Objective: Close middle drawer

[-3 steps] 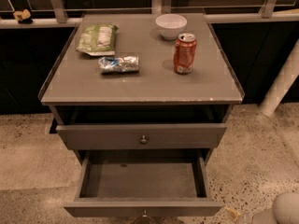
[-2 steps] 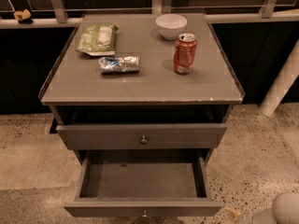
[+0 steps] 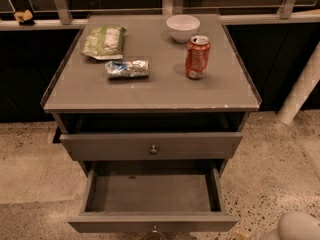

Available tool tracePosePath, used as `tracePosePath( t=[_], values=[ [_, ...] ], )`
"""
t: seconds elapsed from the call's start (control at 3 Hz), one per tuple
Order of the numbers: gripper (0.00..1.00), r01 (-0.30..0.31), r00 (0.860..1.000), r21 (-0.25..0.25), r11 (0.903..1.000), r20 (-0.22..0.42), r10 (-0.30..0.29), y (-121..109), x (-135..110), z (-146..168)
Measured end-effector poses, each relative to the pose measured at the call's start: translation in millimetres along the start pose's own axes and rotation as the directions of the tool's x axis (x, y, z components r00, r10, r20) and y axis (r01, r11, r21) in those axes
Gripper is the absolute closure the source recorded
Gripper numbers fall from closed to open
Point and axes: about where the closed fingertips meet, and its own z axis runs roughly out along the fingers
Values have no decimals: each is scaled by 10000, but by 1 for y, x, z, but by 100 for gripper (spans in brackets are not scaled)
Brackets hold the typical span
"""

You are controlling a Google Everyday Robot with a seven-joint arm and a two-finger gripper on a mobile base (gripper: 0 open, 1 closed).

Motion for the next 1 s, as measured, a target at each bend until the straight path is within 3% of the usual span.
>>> tracePosePath(
  t=[0.67,1.0],
  values=[
    [0,395,9956,-1393,9895,900,-271,10,5,82],
    [0,303,9900,-1316,9908,1408,-116,2,0,105]
  ],
)
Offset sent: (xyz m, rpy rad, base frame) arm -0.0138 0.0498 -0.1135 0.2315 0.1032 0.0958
